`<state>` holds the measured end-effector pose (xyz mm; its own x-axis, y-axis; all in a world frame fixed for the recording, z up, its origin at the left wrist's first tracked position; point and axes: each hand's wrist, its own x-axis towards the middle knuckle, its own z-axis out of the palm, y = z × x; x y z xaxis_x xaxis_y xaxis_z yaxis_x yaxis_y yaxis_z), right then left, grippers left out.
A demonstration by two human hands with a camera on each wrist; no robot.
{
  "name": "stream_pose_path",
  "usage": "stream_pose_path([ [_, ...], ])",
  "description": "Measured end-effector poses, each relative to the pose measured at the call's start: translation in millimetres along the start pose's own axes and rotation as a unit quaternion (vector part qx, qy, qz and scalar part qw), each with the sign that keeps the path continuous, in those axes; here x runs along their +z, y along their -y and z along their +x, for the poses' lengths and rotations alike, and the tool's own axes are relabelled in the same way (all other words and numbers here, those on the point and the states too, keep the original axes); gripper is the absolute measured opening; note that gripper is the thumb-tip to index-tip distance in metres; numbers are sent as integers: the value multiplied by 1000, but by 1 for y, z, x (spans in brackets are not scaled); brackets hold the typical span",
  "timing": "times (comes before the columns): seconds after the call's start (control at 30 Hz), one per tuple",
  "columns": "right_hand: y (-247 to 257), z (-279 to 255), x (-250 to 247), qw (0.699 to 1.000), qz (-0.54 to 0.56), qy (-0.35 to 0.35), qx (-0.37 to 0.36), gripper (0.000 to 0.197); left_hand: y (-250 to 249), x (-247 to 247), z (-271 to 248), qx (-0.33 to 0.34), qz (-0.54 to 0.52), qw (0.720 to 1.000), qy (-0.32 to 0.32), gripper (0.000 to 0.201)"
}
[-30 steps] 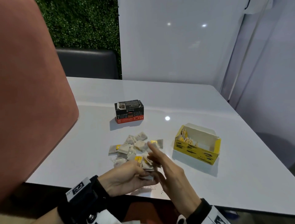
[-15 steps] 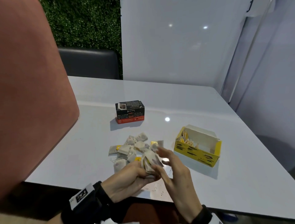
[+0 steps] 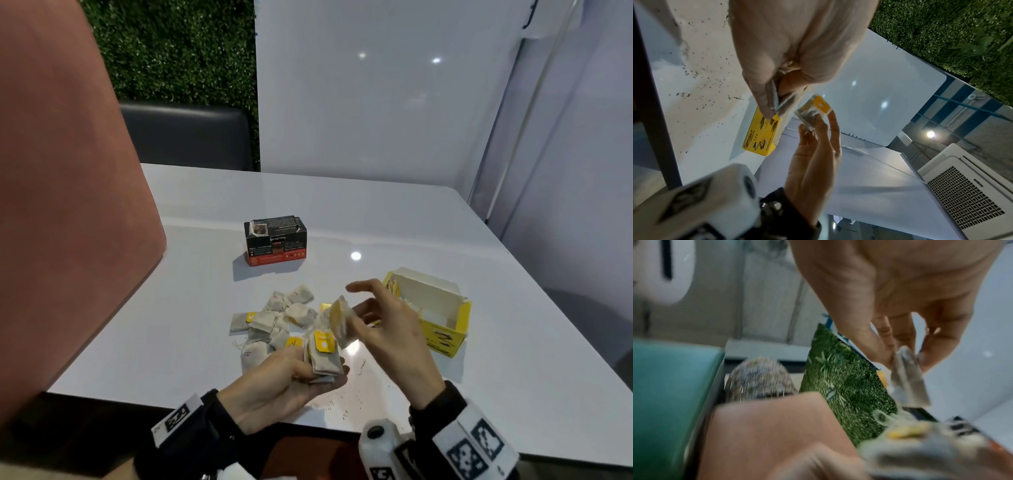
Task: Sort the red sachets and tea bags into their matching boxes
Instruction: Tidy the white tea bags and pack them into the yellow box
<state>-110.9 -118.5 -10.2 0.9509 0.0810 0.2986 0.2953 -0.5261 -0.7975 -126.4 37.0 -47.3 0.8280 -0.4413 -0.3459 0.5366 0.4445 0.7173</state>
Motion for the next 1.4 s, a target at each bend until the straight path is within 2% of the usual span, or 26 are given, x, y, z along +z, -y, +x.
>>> stream_pose_path([
  [0.07,1,2,-4,989,120,53,67,31,0,1,0,-1,-6,1000,4,36],
  [0.13,-2,-1,-3,965,211,98,119,35,-2,1,0,-1,-13,1000,14,39],
  [0.2,-8,-7,3,969,186,107,123,33,-4,1,-1,-2,-23,999,26,42],
  [0.3,-15,-18,11,997,21,69,34,27,-5,-2,-1,0,-42,999,22,45],
  [0.4,-11,-25,11,995,-46,39,-79,20,-4,-5,1,3,-52,998,27,46],
  [0.57,-17,-31,14,972,-124,107,-166,25,-7,-3,-1,6,-45,997,59,39],
  [0.73,-17,-31,14,970,-143,64,-186,15,-5,-3,2,0,-65,996,53,42],
  [0.83,-10,-35,18,958,-187,48,-214,9,-5,0,3,-14,-78,996,37,41],
  [0.97,-14,-39,25,945,-235,69,-218,25,-9,4,-1,-40,-101,994,32,39],
  [1.07,-16,-40,28,939,-252,86,-218,25,-11,6,-4,-48,-86,994,52,34],
  [1.2,-13,-41,23,950,-185,118,-220,3,-8,5,-1,-37,-33,996,68,25],
  [1.3,-15,-38,12,968,-99,109,-201,9,-8,0,1,-30,-7,995,95,22],
  [1.37,-19,-34,5,976,-63,74,-194,4,-8,-3,3,-22,44,994,102,22],
  [1.4,-21,-31,0,978,-65,51,-190,15,-8,-3,5,-20,84,991,99,22],
])
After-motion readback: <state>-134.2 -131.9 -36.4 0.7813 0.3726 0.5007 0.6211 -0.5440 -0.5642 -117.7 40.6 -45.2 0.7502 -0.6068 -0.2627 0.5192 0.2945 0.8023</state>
